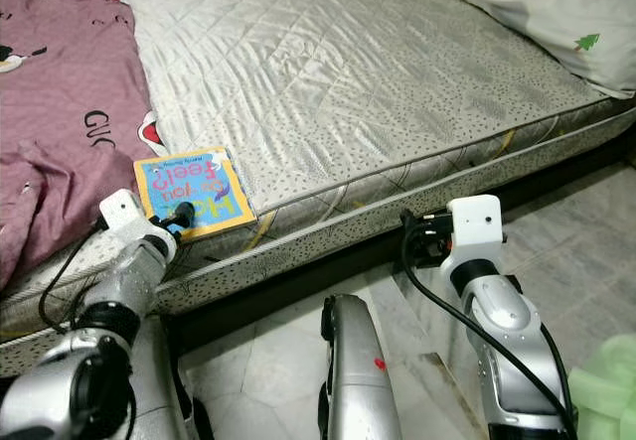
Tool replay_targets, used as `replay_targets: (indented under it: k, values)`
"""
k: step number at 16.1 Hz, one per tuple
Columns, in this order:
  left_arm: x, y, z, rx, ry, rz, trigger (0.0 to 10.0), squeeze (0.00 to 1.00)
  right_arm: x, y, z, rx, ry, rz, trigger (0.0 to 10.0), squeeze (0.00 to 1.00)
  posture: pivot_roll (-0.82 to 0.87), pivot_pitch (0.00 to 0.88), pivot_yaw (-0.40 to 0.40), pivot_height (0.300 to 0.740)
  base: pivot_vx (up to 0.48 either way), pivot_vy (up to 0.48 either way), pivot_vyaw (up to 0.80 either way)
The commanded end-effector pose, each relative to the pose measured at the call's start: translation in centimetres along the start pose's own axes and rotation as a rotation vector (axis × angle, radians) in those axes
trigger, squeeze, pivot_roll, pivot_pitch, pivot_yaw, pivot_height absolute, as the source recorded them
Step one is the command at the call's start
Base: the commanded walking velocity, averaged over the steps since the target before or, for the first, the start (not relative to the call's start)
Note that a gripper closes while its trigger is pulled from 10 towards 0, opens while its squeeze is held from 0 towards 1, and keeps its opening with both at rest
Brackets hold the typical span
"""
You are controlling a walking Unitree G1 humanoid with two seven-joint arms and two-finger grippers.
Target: Clean up the room
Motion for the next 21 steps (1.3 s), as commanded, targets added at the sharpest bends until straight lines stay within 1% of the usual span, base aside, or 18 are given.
replay_targets:
  k: [1, 2, 3, 6, 8, 12, 13, 17, 19, 21]
  values:
    - [-2.5, -1.2, 0.1, -0.058, 0.117, -0.003, 10.0, 0.0, 0.6, 0.0, 0.0, -0.001, -0.014, 0.017, 10.0, 0.0, -0.33, 0.095, -0.07, 0.501, 0.0, 0.0, 0.0]
    - [-2.8, -1.8, 0.1, -0.114, 0.127, -0.006, 10.0, 0.0, 0.7, 0.2, -0.3, 0.001, -0.022, 0.016, 10.0, 0.0, -0.33, 0.088, -0.065, 0.501, 0.0, 0.0, 0.0]
    - [-2.6, -1.9, 0.1, -0.13, 0.115, 0.006, 0.0, 0.0, 0.8, 0.2, -0.4, 0.002, -0.025, 0.016, 10.0, 0.0, -0.33, 0.086, -0.063, 0.501, 0.0, 0.0, 0.0]
    - [-2.1, -2.1, 0.0, -0.172, 0.114, 0.047, 0.0, 0.0, 0.9, 0.4, -0.7, 0.002, -0.036, 0.017, 10.0, 0.0, -0.32, 0.071, -0.059, 0.501, 0.0, 0.0, 0.0]
    - [-1.9, -2.3, 0.0, -0.207, 0.125, 0.047, 0.0, 0.0, 1.0, 0.6, -1.1, 0.005, -0.047, 0.013, 10.0, 0.0, -0.31, 0.056, -0.055, 0.501, 0.0, 0.0, 0.0]
    - [-1.4, -2.1, -0.1, -0.219, 0.119, 0.045, 0.0, 0.0, 1.5, 1.3, -1.8, 0.02, -0.075, 0.024, 10.0, 0.0, -0.29, 0.036, -0.048, 0.501, 0.0, 0.0, 0.0]
    - [-1.0, -2.1, -0.1, -0.225, 0.104, 0.051, 0.0, 0.0, 1.6, 1.4, -1.9, 0.021, -0.081, 0.026, 10.0, 0.0, -0.29, 0.027, -0.046, 0.501, 0.0, 0.0, 0.0]
    - [-0.1, -2.0, -0.3, -0.224, 0.074, 0.048, 0.0, 0.0, 2.0, 1.3, -2.6, 0.013, -0.108, 0.03, 10.0, 0.0, -0.29, 0.002, -0.038, 0.501, 0.0, 0.0, 0.0]
    - [0.7, -1.9, -0.4, -0.221, 0.044, 0.055, 0.0, 0.0, 2.3, 1.4, -2.9, 0.009, -0.126, 0.032, 10.0, 0.0, -0.29, 0.0, -0.033, 0.501, 0.0, 0.0, 0.0]
    - [0.9, -1.9, -0.4, -0.219, 0.037, 0.054, 0.0, 0.0, 2.3, 1.3, -3.0, 0.008, -0.129, 0.033, 10.0, 0.0, -0.29, 0.0, -0.032, 0.501, 0.0, 0.0, 0.0]
Point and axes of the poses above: a point about 5 cm out from each wrist's last joint towards the gripper, its own z axis pointing back from the gripper into the wrist, its own x axis along the axis of the wrist's last joint, y = z × x, the point moved 4 cm from there along -z, pointing out of the wrist towards the gripper, and after that the axes turned 9 degrees about -z, right-handed, at the moved point
